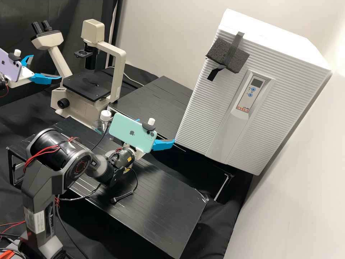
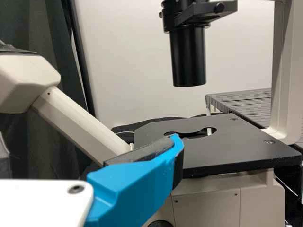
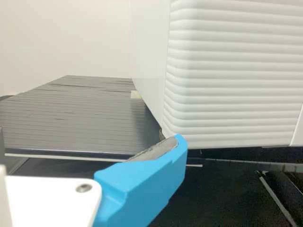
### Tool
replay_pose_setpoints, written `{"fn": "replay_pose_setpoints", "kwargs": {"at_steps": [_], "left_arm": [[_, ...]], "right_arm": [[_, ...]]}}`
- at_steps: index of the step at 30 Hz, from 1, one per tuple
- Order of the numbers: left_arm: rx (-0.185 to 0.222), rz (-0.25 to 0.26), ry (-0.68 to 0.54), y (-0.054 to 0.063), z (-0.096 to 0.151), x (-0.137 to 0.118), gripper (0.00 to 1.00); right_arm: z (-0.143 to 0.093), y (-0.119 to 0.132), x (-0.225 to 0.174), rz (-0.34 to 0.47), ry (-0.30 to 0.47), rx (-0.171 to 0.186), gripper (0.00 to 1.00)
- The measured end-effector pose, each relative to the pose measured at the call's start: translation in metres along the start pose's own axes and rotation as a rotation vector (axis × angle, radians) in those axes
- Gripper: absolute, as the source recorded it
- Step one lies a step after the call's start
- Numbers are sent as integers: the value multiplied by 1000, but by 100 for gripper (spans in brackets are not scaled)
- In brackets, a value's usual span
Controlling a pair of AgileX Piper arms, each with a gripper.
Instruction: Open the petri dish lid.
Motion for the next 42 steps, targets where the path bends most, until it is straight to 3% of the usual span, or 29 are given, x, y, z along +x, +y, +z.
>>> {"fn": "replay_pose_setpoints", "kwargs": {"at_steps": [11, 20, 23, 29, 36, 42], "left_arm": [[0, 0, 0, 0, 0, 0, 100], [0, 0, 0, 0, 0, 0, 100], [0, 0, 0, 0, 0, 0, 100], [0, 0, 0, 0, 0, 0, 100], [0, 0, 0, 0, 0, 0, 100], [0, 0, 0, 0, 0, 0, 100]], "right_arm": [[3, -1, -9, -12, -3, 6, 100], [8, 11, -71, 61, 99, 86, 100], [7, 7, -97, 60, 144, 79, 100], [10, -6, -132, -2, 157, 29, 100], [12, 8, -150, -2, 188, -25, 100], [11, 10, -159, -49, 202, -58, 100]]}}
